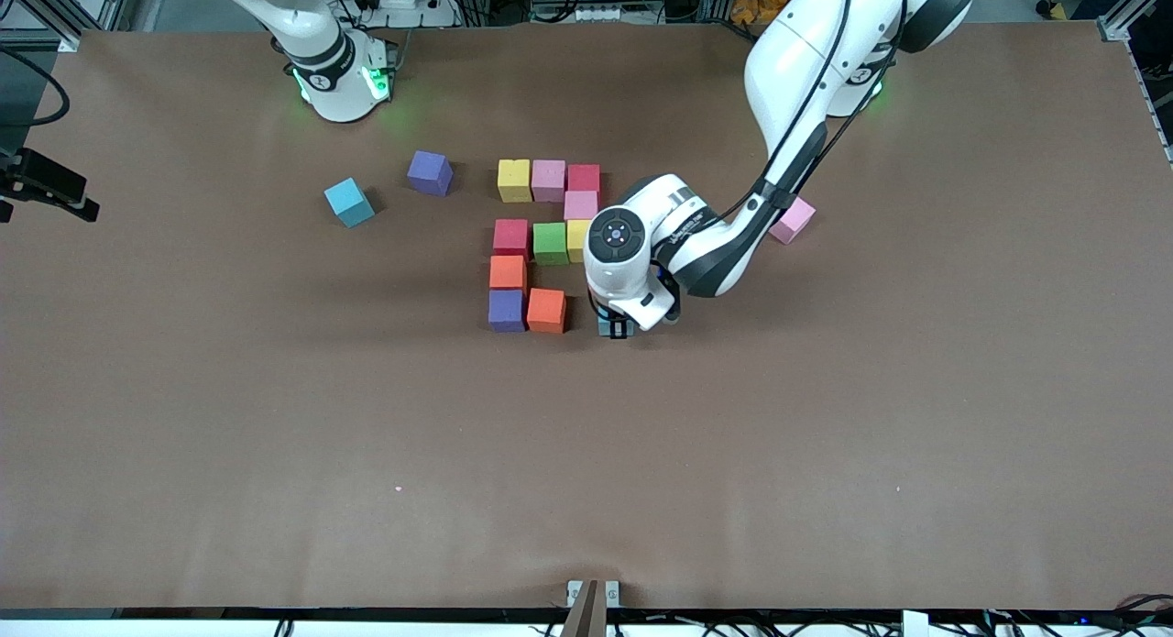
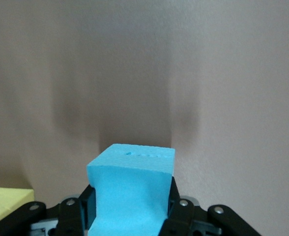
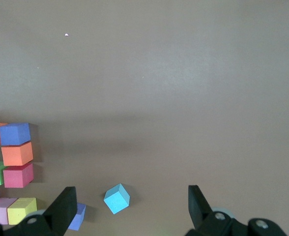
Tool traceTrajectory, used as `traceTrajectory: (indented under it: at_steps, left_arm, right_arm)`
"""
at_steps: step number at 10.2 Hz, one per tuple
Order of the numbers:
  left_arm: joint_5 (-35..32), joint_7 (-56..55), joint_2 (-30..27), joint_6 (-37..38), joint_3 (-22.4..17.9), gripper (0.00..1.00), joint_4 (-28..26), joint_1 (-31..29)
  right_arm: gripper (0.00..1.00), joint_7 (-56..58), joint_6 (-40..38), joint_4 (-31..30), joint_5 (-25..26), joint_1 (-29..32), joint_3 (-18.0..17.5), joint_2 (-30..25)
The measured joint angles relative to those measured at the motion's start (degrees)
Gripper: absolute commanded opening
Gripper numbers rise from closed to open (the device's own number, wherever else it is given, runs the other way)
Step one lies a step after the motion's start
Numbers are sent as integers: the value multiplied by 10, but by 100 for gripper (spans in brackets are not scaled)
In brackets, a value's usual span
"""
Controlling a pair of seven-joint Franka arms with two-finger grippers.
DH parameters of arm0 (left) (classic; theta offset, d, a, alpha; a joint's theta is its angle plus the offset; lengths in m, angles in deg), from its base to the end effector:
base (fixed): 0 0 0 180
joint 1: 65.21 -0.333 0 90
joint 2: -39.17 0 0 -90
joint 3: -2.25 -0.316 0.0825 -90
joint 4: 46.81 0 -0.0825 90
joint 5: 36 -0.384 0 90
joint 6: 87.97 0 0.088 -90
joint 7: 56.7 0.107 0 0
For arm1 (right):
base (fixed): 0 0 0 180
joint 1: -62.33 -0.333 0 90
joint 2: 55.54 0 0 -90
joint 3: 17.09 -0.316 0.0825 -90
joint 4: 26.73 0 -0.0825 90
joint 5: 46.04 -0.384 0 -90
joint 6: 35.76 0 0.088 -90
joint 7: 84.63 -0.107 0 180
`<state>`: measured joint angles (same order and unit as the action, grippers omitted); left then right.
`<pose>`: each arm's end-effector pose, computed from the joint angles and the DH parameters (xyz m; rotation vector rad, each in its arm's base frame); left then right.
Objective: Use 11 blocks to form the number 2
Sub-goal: 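Carry the cyan cube to the blocks with the left gripper, then place the cyan cube beside the orange cube and open the left gripper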
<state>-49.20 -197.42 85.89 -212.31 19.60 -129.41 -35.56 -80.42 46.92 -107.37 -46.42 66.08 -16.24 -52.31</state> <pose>0.5242 -0.4909 0.2142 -2.1705 -2.2029 0.0485 0.5572 -0.0438 0.6581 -3.1341 0.0094 0.0318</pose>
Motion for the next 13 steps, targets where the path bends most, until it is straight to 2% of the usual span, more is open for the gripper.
traceTrajectory:
  at_steps: [5,13]
  left_arm:
    - [0,-11,16,0,0,14,36,27]
    - [0,-19,37,-17,-2,18,48,39]
  right_arm:
    - [100,0,0,0,0,0,0,0]
    - [100,0,0,0,0,0,0,0]
